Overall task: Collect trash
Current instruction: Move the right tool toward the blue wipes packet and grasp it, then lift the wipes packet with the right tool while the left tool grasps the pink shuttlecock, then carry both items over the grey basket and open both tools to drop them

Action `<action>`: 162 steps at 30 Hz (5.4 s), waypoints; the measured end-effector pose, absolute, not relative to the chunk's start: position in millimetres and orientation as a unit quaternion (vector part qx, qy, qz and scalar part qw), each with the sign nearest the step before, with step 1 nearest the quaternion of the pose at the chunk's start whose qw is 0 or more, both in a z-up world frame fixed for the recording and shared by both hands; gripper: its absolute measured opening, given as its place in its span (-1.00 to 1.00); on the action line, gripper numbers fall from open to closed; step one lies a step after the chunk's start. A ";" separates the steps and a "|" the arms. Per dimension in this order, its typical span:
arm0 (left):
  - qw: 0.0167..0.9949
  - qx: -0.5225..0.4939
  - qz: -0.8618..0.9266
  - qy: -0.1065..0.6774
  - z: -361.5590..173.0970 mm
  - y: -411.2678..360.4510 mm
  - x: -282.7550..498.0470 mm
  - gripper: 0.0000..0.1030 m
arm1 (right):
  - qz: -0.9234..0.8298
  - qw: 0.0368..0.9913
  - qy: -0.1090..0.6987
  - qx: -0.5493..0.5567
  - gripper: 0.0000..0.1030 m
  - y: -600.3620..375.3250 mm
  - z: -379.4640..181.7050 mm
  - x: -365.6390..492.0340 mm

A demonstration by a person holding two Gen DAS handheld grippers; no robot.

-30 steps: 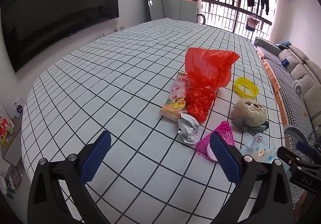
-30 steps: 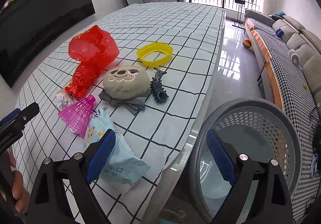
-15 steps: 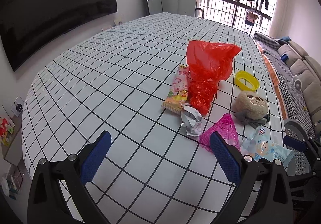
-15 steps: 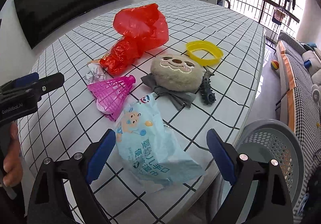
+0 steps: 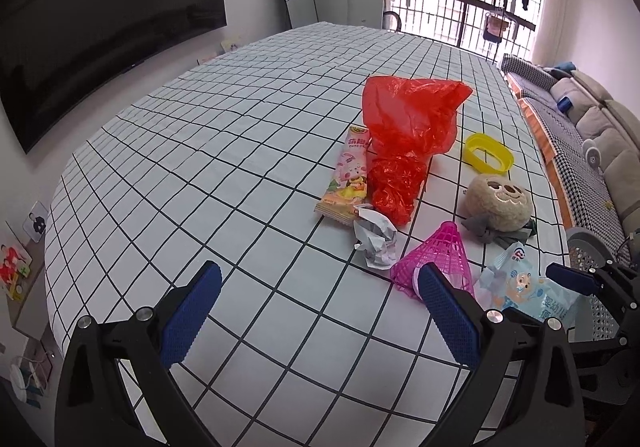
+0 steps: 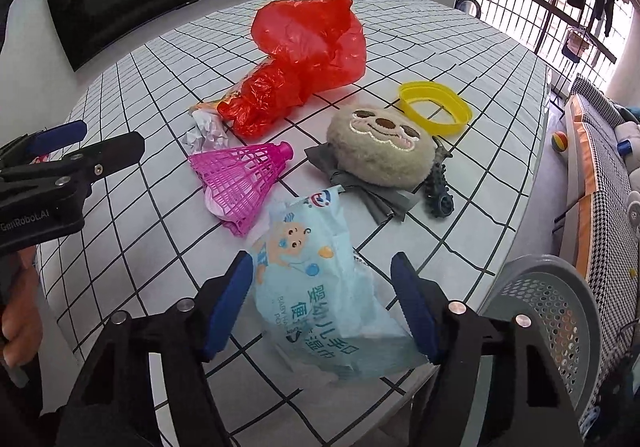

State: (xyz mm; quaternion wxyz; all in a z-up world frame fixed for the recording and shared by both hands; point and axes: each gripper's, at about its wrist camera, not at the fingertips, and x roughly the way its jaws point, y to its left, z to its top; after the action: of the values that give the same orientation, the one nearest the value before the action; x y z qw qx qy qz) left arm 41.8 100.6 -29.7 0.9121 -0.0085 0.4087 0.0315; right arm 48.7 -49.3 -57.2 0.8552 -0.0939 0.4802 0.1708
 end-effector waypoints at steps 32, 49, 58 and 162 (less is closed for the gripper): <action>0.911 0.007 -0.003 0.413 -22.5 79.8 53.9 0.88 | 0.113 0.870 0.476 -0.054 0.07 -89.5 -56.8 41.9; 0.862 0.094 -0.036 0.498 -37.6 23.6 122.1 0.87 | 0.084 0.890 0.445 0.047 0.08 -163.1 -44.1 3.8; 0.833 0.115 -0.051 0.539 -52.7 14.6 130.4 0.65 | 0.080 0.892 0.438 0.073 0.08 -182.3 -45.5 -8.5; 0.883 0.107 -0.221 0.399 -20.7 -177.8 -3.7 -0.45 | -0.087 0.893 0.433 0.088 0.08 -317.5 -57.5 -83.7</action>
State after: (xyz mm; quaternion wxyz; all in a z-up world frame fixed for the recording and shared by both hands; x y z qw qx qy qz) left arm -3.7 -177.8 -20.7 0.8835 0.1069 0.3993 -0.2207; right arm -83.7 -317.5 -57.5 0.8928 0.0879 0.4331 -0.0865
